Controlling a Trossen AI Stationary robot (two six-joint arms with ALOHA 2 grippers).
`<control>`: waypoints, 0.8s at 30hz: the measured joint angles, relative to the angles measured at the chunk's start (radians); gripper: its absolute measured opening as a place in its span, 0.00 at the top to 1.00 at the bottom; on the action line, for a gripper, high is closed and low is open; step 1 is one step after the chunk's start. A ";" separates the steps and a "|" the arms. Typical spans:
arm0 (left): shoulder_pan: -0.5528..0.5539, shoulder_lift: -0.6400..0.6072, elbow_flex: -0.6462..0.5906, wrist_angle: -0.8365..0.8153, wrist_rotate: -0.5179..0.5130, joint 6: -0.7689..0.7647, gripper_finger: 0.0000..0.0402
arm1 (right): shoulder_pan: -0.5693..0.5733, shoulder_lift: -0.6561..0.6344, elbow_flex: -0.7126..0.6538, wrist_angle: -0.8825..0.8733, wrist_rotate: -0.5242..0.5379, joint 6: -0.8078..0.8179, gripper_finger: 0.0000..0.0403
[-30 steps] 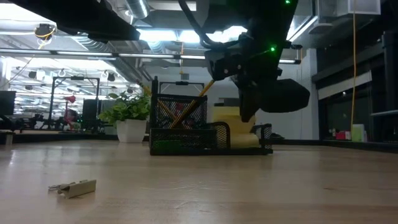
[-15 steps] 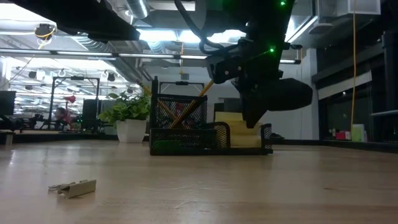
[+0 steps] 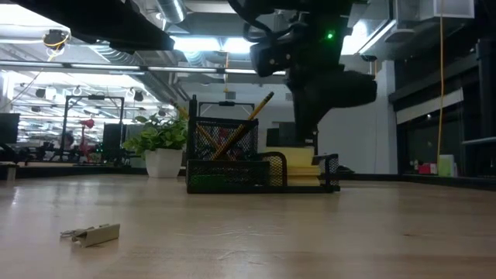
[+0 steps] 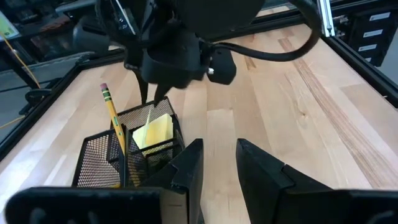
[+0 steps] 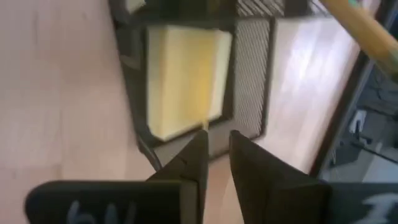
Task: Pick and place office supplies into organizer
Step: Put the green scissors into the black desk organizer
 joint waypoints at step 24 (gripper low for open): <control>-0.101 0.000 0.107 -0.222 -0.043 -0.138 0.77 | 0.177 -0.228 0.073 -0.187 0.241 0.367 0.99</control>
